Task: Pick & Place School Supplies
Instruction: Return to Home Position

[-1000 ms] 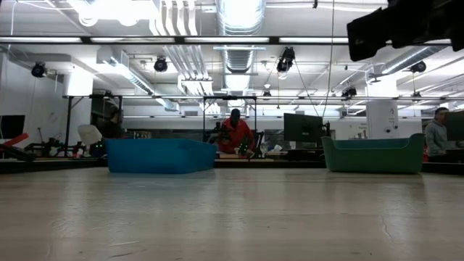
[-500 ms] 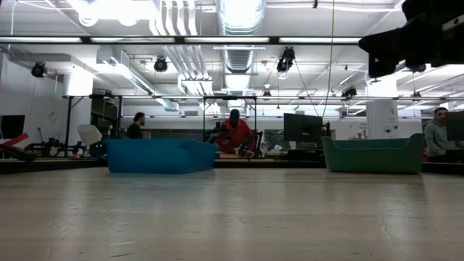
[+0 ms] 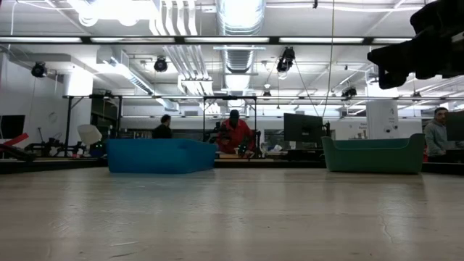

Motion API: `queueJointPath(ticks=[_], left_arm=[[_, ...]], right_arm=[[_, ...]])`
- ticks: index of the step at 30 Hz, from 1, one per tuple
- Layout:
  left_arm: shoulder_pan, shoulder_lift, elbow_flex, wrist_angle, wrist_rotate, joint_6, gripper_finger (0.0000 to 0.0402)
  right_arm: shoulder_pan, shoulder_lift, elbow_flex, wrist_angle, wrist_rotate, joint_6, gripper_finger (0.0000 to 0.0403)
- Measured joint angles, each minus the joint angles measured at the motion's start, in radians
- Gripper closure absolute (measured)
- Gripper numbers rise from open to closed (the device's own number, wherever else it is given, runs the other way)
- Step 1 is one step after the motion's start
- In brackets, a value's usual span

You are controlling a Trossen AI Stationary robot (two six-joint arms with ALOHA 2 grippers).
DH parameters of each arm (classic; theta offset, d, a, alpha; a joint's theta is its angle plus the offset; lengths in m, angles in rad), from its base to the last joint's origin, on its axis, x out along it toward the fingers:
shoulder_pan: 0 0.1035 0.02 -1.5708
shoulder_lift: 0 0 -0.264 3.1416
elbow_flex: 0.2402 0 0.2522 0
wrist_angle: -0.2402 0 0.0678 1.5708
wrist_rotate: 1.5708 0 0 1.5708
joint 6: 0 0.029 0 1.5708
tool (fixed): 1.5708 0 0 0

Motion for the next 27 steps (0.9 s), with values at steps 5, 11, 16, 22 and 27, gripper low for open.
queueJointPath(ticks=[5, 11, 16, 22, 27], left_arm=[[0.0, 0.0, 0.0, 0.0, 0.0, 0.0, 0.0145], [0.0, 0.0, 0.0, 0.0, 0.0, 0.0, 0.0145], [0.0, 0.0, 0.0, 0.0, 0.0, 0.0, 0.0145], [0.0, 0.0, 0.0, 0.0, 0.0, 0.0, 0.0145], [0.0, 0.0, 0.0, 0.0, 0.0, 0.0, 0.0145]], right_arm=[[0.0, -0.066, -0.013, -0.048, 0.0, -0.006, 0.0365], [0.0, -0.151, -0.013, -0.107, 0.0, -0.011, 0.0365], [0.0, -0.156, -0.012, -0.125, 0.076, 0.014, 0.0365], [0.0, -0.159, -0.012, -0.124, 0.078, -0.009, 0.0365], [0.0, -0.159, -0.012, -0.107, 0.075, 0.018, 0.0365]])
